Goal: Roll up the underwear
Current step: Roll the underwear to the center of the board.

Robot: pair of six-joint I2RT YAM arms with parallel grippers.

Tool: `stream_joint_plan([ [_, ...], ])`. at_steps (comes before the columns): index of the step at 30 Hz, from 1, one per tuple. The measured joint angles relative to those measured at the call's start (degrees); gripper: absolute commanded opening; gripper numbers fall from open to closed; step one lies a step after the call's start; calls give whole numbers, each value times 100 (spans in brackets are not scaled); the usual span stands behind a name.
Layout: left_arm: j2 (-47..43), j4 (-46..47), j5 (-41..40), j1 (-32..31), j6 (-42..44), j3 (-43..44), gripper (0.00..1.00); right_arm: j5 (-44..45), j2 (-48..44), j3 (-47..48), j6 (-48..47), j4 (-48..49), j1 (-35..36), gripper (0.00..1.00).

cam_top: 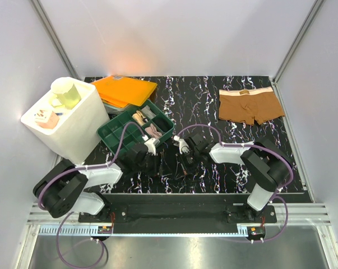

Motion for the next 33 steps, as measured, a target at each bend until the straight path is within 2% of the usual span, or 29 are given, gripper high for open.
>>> stream_joint_plan([
  [6,195,136,-111,-11,-87,28,42,-9,9,7,-33,-4,0,0],
  [7,210,138,-129,-11,-101,28,36,-11,11,7,-35,-4,0,0],
  [9,229,138,-170,-11,-120,31,34,-26,15,7,-39,-2,-2,0],
  [13,306,155,-249,-15,-153,28,21,-63,26,9,-50,0,-2,0],
  [14,323,162,-262,-15,-162,31,14,-66,26,9,-57,0,-2,0],
  [17,396,184,-267,-22,-201,76,4,-61,26,9,-61,-4,-2,24],
  [18,428,168,-278,-26,-205,114,1,-55,22,11,-55,-13,-2,42],
  [21,505,66,-291,-31,-256,219,0,-42,-92,85,-46,-192,2,59],
  [25,542,-168,-291,-31,-304,352,0,522,-452,199,-155,-684,-7,68],
  [30,542,-498,-271,-31,-297,490,0,1552,-1274,199,-409,-1270,101,69],
  [33,544,-745,-214,-31,-260,590,0,2304,-1725,199,-632,-1335,647,67],
])
